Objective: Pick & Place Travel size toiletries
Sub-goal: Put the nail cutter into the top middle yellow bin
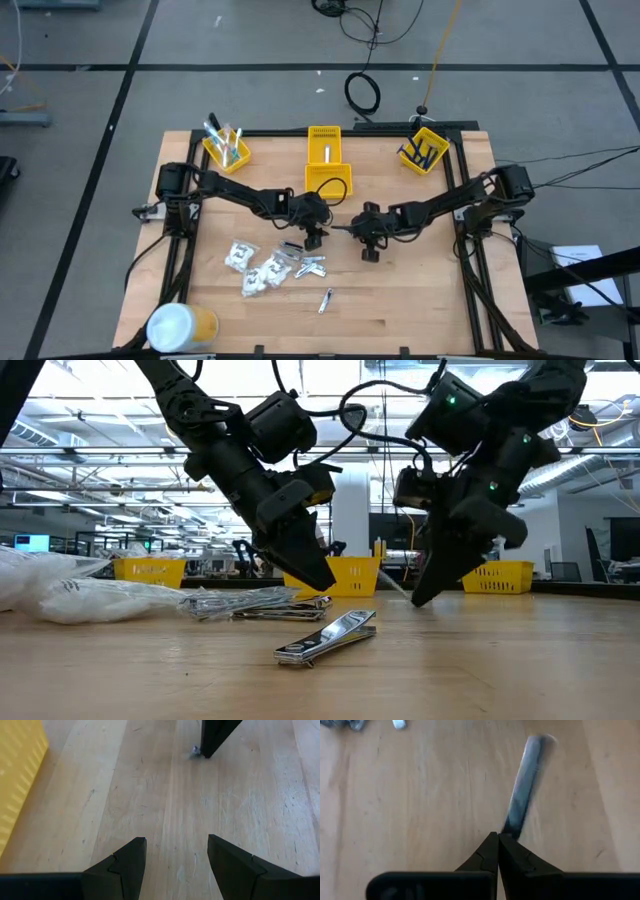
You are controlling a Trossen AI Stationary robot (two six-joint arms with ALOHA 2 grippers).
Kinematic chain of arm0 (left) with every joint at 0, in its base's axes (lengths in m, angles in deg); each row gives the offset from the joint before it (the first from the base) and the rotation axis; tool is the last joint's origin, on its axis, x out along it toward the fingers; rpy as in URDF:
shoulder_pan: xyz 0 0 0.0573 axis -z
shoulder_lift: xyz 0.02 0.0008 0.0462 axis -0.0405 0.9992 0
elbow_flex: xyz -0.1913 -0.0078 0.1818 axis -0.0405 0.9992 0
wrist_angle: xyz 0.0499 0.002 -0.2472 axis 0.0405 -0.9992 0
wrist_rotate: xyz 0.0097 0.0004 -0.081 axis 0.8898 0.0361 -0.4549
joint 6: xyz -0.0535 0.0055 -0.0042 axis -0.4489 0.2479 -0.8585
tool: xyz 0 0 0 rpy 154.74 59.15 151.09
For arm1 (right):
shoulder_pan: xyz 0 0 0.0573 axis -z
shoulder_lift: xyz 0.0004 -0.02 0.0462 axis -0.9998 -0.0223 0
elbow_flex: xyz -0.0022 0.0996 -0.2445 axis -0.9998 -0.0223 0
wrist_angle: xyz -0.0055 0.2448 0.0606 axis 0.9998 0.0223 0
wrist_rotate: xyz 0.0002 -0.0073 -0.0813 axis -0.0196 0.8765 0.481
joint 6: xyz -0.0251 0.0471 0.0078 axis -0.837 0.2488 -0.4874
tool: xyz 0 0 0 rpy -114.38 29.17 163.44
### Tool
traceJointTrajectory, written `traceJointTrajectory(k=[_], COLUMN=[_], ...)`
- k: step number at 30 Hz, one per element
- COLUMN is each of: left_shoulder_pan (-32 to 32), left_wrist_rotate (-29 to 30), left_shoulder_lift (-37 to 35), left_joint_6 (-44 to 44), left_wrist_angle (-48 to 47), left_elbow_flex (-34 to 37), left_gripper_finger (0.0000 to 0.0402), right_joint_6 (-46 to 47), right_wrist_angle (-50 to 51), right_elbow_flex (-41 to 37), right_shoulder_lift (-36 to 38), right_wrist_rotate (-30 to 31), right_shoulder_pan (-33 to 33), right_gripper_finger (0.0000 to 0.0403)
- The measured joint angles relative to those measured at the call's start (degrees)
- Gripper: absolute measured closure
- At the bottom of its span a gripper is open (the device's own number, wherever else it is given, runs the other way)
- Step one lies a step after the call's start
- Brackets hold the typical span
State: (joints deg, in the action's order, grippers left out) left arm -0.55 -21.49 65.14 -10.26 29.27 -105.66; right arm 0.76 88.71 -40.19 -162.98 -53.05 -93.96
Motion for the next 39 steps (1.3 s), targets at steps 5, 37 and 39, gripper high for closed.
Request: traceJointTrajectory(k=[5, 37, 39], left_shoulder_pan=[0.0, -1.7, -2.1], left_wrist_rotate=[0.0, 6.7, 4.9], left_shoulder_lift=[0.0, 4.0, 5.5], left_joint_6=[0.0, -15.8, -16.5], left_wrist_angle=[0.0, 17.2, 19.5], left_elbow_flex=[0.0, 0.0, -0.1], left_gripper_finger=[0.0192, 0.0192, 0.0192], right_joint_6=[0.0, 0.0, 0.0], right_wrist_angle=[0.0, -0.2, -0.3], right_elbow_flex=[0.2, 0.0, 0.0], right_shoulder_lift=[-1.4, -1.5, -1.6], right_wrist_rotate=[-0.2, -0.3, -0.2], right_shoulder_pan=[0.0, 0.0, 0.0], right_gripper_finger=[0.0403, 0.0403, 0.0403])
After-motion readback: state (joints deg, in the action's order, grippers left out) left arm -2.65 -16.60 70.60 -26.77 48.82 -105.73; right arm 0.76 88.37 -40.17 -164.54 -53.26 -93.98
